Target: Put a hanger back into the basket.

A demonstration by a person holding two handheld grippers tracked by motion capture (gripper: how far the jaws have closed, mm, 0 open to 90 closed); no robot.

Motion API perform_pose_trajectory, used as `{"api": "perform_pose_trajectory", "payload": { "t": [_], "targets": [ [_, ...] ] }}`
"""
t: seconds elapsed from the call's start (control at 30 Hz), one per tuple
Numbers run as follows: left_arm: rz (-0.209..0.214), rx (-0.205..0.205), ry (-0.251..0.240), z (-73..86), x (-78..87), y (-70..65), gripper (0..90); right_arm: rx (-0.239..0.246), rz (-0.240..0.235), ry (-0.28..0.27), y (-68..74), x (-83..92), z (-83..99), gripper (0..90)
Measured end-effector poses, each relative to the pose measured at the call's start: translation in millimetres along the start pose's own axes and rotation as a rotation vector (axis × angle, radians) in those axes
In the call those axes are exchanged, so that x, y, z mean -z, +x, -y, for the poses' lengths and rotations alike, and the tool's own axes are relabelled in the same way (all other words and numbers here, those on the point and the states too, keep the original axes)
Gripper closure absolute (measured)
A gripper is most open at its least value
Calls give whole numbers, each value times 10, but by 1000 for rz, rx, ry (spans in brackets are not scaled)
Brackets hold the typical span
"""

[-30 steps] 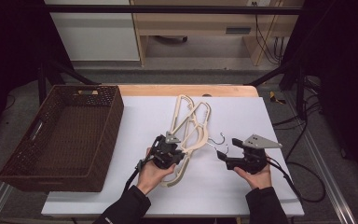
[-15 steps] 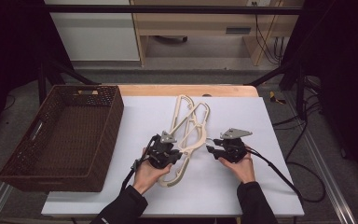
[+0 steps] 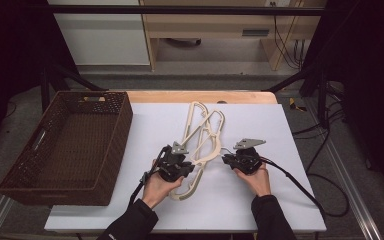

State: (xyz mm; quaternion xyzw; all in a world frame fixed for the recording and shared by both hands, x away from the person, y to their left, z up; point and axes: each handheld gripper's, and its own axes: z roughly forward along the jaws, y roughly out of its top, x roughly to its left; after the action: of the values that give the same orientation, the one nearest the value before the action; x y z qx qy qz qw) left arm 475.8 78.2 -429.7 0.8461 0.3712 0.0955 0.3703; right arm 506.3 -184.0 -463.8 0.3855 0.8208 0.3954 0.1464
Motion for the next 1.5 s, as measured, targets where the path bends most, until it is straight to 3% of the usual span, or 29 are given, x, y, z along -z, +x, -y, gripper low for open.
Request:
{"api": "perform_pose_trajectory", "payload": {
  "t": [0.1,0.23,0.4,0.5,0.67,0.77,0.87,0.93,1.03,1.1,1.33,1.5],
  "targets": [
    [12,1,11,15,-16,7,795,-2,-6,10,-15,1,-1,820],
    [8,-6,25,40,-46,-28,793,-53,-2,9,-14,44,-23,834],
    [-2,-14,50,88,-118,-61,793,-101,5,-30,7,116,-55,844],
    [-6,-10,53,108,-154,-80,793,-110,-1,-59,18,173,-78,853],
    [-16,-22,55,109,-160,-93,785,-106,6,-47,33,186,-86,854],
    [-67,-49,28,72,-131,-99,652,-109,11,-44,44,205,-101,854],
    [-76,-68,7,29,-103,-97,527,-101,17,-43,56,218,-114,854],
    [-104,-104,-40,-51,-108,-121,455,-103,27,-40,88,220,-138,853],
    [-96,-157,-60,-155,-166,-139,380,-96,24,-31,92,234,-146,853],
    [-93,-191,-47,-223,-242,-161,349,-98,26,-32,102,237,-153,853],
    [-91,-250,22,-344,-569,-265,359,-82,29,-32,115,261,-171,853],
    [-106,-264,44,-363,-659,-305,518,-88,30,-28,131,283,-183,853]
  ]
}}
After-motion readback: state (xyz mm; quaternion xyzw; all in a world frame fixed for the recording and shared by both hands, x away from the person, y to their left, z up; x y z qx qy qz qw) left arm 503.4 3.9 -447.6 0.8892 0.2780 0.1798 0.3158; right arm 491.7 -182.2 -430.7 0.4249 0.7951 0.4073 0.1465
